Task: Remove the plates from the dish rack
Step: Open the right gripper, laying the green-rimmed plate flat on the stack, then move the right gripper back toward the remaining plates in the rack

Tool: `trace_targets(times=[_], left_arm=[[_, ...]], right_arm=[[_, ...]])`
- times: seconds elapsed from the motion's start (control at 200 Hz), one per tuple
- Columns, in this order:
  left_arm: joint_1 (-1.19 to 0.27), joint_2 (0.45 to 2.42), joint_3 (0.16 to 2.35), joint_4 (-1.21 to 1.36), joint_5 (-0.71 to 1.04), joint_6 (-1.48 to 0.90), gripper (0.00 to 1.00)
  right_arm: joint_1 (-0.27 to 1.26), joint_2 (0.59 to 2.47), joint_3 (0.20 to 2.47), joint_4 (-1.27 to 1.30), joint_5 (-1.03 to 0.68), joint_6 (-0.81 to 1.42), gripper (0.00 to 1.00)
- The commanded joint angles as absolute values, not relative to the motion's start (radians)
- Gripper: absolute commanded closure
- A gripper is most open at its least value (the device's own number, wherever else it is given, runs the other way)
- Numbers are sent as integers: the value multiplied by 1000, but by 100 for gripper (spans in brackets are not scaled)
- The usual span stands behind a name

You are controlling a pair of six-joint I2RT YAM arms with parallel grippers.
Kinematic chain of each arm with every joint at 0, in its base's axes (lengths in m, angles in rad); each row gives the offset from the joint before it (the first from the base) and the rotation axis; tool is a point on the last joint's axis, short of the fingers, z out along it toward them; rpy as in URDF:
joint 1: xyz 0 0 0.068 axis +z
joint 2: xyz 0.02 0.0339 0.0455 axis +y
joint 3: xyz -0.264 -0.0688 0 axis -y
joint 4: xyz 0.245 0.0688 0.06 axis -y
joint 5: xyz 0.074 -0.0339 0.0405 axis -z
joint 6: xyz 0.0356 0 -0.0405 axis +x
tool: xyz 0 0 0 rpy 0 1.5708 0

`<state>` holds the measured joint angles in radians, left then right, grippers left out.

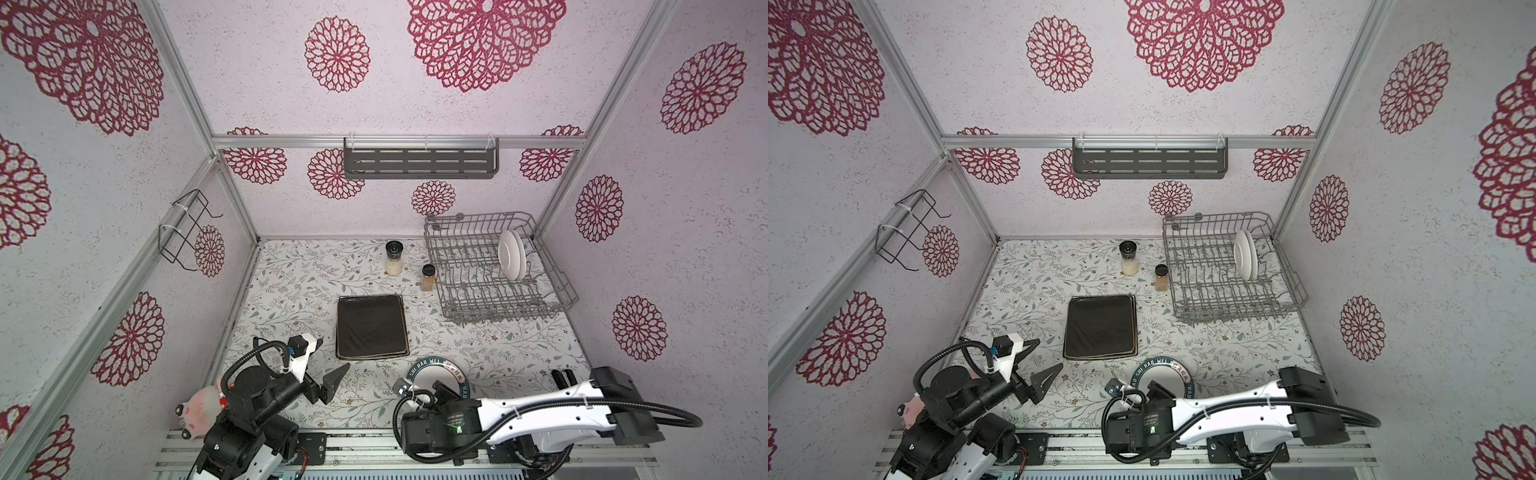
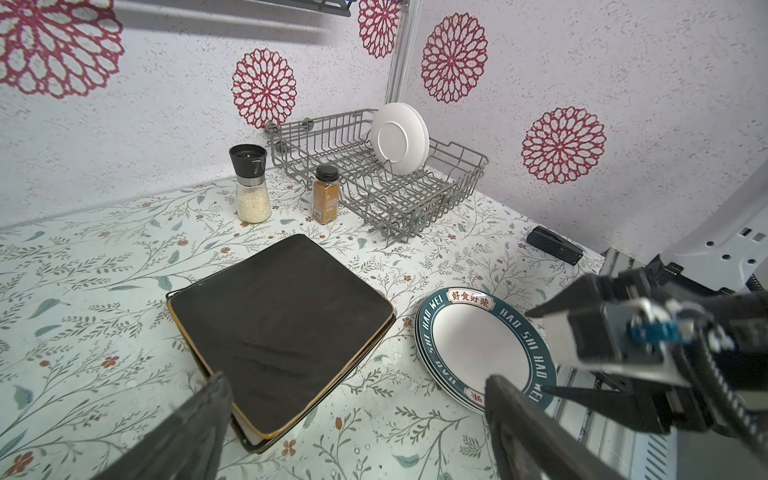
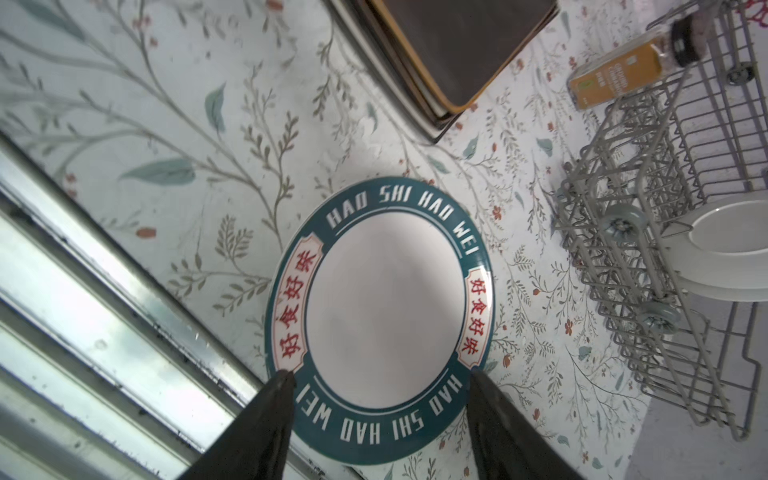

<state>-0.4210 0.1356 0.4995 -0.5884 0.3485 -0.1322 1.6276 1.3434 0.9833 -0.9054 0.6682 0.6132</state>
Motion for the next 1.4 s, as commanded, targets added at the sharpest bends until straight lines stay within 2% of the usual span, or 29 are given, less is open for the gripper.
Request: trace_targets(times=[0.0,0.275,0.62,0.71,0.931,1.076,1.221,1.391], left_arm=[[-430,129,492,-576,341,-125,3],[-430,138,491,-575,329,-126,3],[-430,161,487,-570,310,-135,3],[-430,165,488,-570,304,-135,3],[-430,176,489,-569,289,-135,3],[-430,181,489,-571,281,-135,3],[-430,192,488,-568,292,-132,3],[-430,212,491,-564,355,-119,3]], right_arm=[[1548,1237,978,-836,730,545,31],[1219,954,921,-595,661,296,31],[671,904,934,-367,381,103,30],[519,896,933,-304,261,94,29],[115,980,988,-262,-42,135,32],[-86,1030,973,-184,-196,182,33],[-220,1128,970,-101,-319,217,37],[-286,1300,981,12,-435,197,45]])
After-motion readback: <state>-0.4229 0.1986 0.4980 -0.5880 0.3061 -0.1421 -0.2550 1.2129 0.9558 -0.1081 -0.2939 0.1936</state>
